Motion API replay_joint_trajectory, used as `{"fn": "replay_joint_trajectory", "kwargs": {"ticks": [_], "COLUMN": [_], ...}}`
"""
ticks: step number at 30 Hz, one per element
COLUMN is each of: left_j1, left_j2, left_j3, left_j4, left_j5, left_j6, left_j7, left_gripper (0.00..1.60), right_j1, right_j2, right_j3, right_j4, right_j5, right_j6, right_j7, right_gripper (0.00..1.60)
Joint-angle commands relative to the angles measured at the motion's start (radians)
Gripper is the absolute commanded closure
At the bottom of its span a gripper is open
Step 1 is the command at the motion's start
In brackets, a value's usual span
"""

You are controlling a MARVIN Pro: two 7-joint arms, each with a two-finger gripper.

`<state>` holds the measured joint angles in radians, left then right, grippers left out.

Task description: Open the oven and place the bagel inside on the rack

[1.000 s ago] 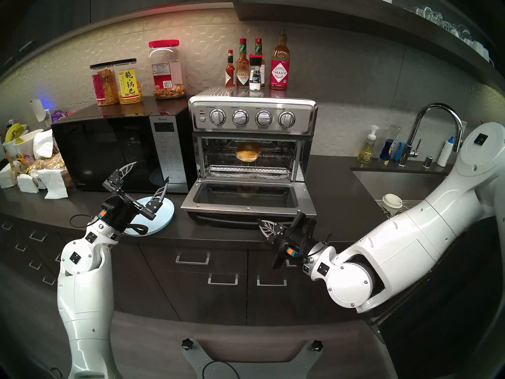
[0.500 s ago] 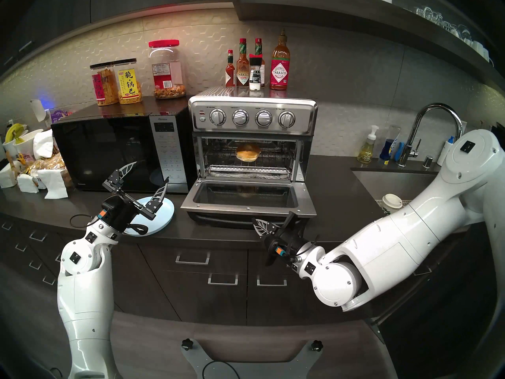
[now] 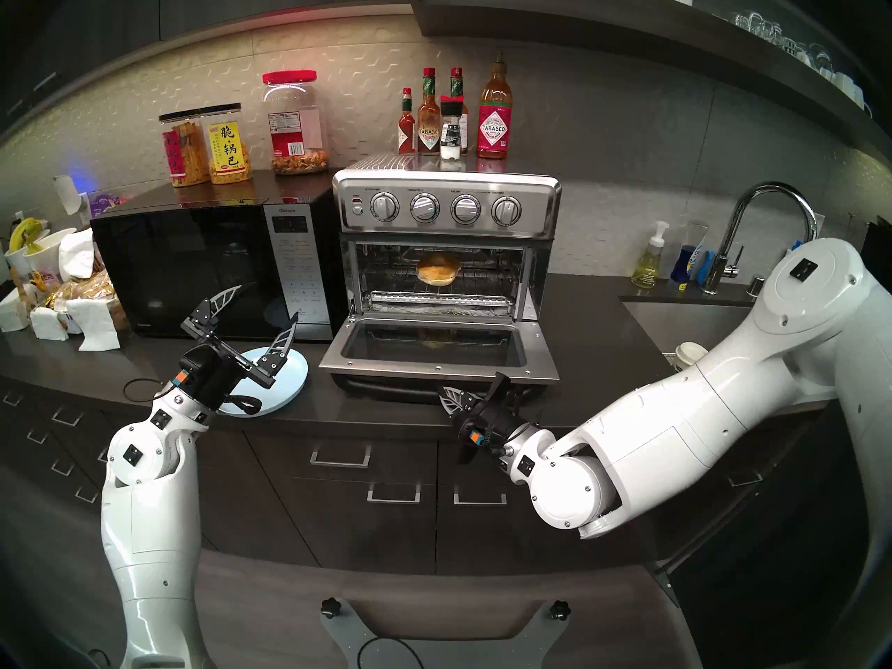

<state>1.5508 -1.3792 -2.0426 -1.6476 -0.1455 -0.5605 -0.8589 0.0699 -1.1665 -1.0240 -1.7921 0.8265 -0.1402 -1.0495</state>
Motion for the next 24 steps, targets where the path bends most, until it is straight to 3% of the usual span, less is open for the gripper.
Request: {"fn": "replay_joint_trajectory", "kwargs": {"ticks": [1, 24], "left_j1": [-0.008, -0.009], "left_j2": [0.002, 0.002], "left_j3": [0.002, 0.002], "left_j4": [-0.017, -0.014], "left_j5": [-0.007, -0.004], "left_j6": [0.0, -0.002], "left_j7": [-0.002, -0.001], "left_gripper": [0.0, 0.0], "right_j1": [0.007, 0.138], "right_j2": [-0.013, 0.046], "right_j3": [0.034, 0.073], "right_j4": [0.039, 0.079], "right_j5": [0.016, 0.005], "right_j6": [-0.008, 0.013], "right_j7": [0.005, 0.058], "right_gripper": [1.6, 1.6]}}
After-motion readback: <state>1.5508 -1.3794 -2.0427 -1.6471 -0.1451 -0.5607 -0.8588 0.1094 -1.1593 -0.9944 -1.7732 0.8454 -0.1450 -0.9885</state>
